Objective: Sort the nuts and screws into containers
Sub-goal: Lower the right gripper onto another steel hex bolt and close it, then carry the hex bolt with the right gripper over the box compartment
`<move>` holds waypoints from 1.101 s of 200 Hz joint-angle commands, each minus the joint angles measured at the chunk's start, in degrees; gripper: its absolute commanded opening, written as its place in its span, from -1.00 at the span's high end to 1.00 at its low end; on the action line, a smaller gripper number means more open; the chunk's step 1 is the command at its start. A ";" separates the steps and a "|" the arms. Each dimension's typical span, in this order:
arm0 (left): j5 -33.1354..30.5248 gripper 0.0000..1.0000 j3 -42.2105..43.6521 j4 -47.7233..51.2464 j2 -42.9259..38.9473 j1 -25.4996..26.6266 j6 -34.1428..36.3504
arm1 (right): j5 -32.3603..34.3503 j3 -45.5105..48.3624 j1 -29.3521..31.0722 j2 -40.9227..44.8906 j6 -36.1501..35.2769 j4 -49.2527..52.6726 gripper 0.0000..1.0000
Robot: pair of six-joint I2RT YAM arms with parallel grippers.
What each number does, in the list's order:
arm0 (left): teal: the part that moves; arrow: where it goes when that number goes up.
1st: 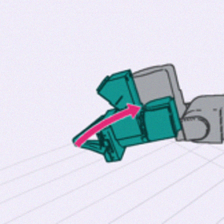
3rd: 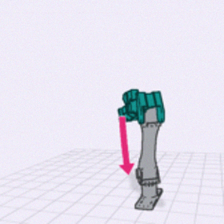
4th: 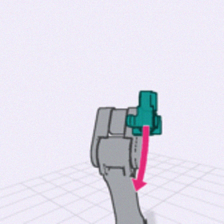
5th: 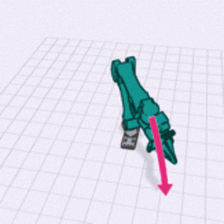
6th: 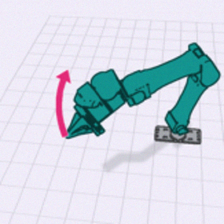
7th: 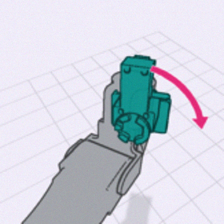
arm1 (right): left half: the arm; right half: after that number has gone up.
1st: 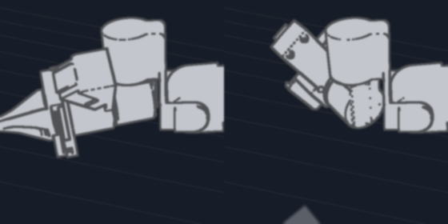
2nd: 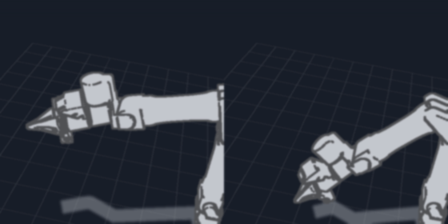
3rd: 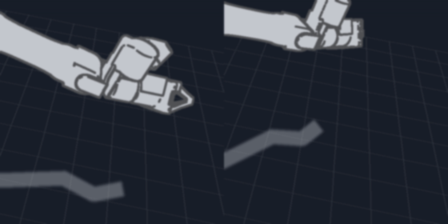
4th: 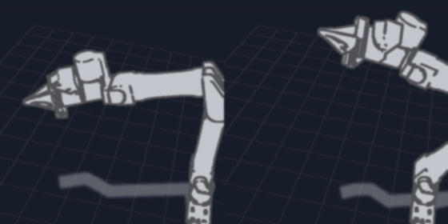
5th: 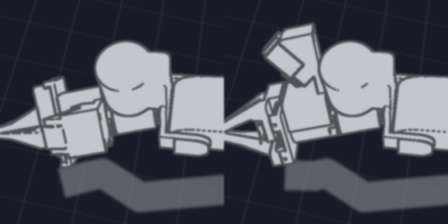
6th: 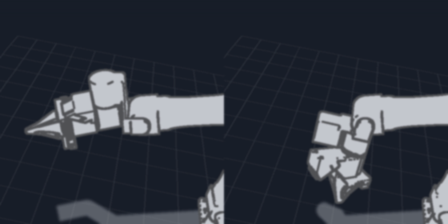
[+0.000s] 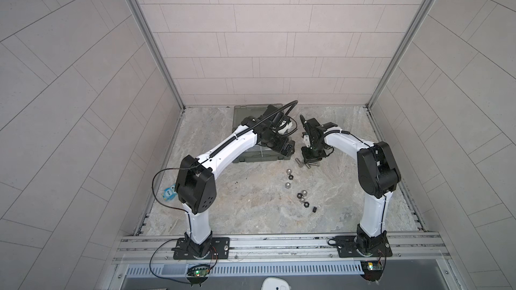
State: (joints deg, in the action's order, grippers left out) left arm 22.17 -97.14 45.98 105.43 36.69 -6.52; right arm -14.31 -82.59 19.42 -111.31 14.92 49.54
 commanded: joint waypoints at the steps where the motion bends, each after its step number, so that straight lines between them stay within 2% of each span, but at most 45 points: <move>1: -1.15 -1.00 0.09 -0.02 -0.31 0.17 0.54 | -0.80 -0.28 -0.26 -2.08 0.20 0.43 0.42; 79: -2.56 -1.00 0.38 1.22 -0.57 -0.43 2.97 | -1.83 -1.70 -0.19 -5.53 0.91 0.76 0.43; 100: -2.15 -1.00 0.59 1.22 -0.83 -1.29 2.96 | -1.78 -2.30 0.00 -6.03 1.23 1.33 0.66; 125: -0.72 -1.00 1.06 1.11 -1.26 -3.16 2.75 | -1.40 -2.36 0.00 -5.29 1.68 1.61 0.76; 175: 0.79 -1.00 2.44 0.08 -2.67 -6.92 1.61 | -1.76 -4.51 0.01 -3.59 2.96 3.04 0.84; 220: 0.61 -1.00 3.33 -0.11 -3.89 -7.95 1.25 | -2.90 -9.68 0.00 -2.26 3.66 5.56 0.84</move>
State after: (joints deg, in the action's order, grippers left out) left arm 22.13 -94.89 46.02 104.36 28.75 -4.93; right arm -16.38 -89.08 19.44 -116.29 17.74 52.36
